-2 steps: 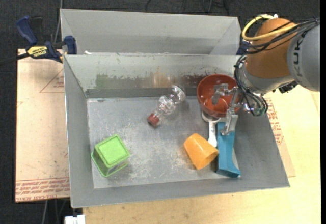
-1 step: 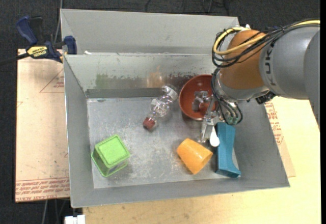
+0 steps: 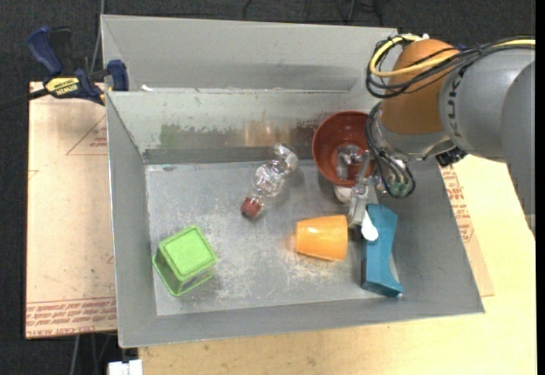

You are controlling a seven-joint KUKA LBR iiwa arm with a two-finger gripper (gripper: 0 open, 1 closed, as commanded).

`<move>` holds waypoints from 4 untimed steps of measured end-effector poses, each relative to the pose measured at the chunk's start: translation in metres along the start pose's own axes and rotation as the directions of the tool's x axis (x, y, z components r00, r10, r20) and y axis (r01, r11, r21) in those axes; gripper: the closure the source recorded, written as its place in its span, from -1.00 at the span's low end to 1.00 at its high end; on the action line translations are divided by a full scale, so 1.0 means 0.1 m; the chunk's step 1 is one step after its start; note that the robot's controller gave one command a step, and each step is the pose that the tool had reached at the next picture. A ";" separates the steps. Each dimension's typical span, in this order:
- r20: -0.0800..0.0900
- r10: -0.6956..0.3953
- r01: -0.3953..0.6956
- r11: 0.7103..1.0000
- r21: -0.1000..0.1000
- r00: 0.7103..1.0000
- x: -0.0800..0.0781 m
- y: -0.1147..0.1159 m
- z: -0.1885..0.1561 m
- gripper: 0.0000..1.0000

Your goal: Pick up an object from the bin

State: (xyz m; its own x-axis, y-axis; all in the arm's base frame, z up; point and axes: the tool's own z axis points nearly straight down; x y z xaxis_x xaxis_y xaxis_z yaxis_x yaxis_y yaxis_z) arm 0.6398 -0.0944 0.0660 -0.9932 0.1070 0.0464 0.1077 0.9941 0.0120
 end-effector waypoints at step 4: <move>0.008 -0.430 0.430 0.903 0.006 0.903 0.06 0.02 -1.17 1.00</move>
Offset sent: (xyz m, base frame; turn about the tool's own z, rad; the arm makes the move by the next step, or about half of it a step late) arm 0.0000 0.0000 0.0000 0.0000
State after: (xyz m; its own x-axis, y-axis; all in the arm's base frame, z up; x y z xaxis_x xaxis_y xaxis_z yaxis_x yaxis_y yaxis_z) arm 0.6392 -0.0934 0.1828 -0.9431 -0.3312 0.0285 -0.3306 0.9435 0.0250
